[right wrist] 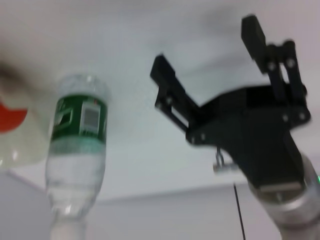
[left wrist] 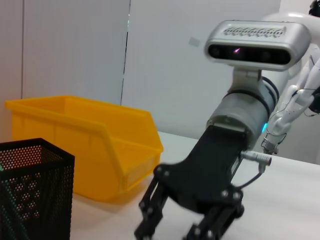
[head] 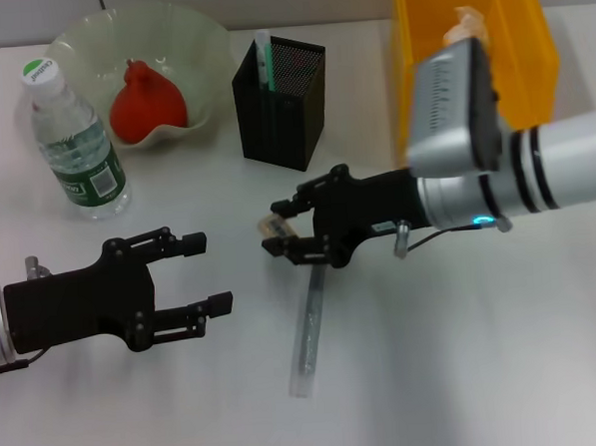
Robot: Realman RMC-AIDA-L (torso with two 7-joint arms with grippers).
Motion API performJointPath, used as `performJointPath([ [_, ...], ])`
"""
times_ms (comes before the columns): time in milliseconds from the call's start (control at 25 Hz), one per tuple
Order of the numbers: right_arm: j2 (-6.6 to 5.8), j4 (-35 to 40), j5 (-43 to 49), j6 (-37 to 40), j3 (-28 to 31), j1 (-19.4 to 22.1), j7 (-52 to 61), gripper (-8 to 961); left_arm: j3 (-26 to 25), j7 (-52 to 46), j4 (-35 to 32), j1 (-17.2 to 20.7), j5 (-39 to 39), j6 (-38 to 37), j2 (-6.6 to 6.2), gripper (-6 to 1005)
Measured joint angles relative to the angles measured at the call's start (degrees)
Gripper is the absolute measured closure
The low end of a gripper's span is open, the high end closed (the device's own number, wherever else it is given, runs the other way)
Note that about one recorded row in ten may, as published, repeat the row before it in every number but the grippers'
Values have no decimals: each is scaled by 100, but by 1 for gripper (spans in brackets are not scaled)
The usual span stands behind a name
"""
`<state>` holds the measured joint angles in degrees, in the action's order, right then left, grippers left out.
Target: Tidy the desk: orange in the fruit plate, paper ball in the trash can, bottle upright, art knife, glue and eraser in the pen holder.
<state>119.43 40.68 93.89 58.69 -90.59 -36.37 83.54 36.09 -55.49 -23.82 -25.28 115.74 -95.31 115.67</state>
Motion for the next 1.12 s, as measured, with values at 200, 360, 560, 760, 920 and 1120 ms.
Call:
performJointPath([
  [200,3,-102,-898,365,421,411,-1192,517,-115,-8,0,14,-5,3,15,213],
  [360,-10,-648,-1878,900,789,558,-2385,517,-352,16,0,18,-8,8,52,213],
  [560,-10,-1260,-2613,1352,1079,569,-3392,519,-449,20,0,25,-8,16,114,213],
  [760,0,-1608,-3416,1403,1090,572,-4113,520,-454,-17,0,10,-8,68,145,213],
  [920,7,-1752,-3894,1409,1093,573,-4434,521,-454,-52,3,1,-8,79,159,213],
  [1120,10,-1869,-4343,1281,1096,476,-4655,523,-454,-95,4,-15,-8,112,165,213],
])
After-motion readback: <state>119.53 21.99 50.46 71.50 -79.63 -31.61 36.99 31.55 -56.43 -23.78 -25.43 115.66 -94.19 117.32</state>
